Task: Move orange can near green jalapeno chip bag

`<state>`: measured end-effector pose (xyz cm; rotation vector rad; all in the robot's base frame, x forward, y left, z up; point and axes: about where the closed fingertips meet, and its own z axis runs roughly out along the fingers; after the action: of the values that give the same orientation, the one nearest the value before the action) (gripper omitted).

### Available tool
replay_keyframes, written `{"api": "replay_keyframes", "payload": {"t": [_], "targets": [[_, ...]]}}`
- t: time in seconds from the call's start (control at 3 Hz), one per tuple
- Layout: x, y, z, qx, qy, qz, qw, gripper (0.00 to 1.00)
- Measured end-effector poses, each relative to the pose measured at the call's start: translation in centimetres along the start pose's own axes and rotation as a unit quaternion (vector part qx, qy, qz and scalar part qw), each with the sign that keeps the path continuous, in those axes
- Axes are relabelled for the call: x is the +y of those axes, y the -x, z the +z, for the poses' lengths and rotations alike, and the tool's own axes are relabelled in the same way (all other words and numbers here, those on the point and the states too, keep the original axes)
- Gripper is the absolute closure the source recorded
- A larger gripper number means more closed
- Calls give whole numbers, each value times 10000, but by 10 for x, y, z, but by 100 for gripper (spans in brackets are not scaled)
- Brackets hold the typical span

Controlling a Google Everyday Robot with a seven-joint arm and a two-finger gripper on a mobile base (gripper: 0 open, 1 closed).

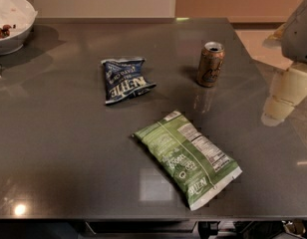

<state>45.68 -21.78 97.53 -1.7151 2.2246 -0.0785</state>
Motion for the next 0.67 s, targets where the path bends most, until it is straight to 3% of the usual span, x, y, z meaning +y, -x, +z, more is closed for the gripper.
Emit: {"api": "replay_keyframes", "payload": {"t": [0.67], "targets": [[-63, 12, 40, -574, 124, 165, 9981, 0]]}}
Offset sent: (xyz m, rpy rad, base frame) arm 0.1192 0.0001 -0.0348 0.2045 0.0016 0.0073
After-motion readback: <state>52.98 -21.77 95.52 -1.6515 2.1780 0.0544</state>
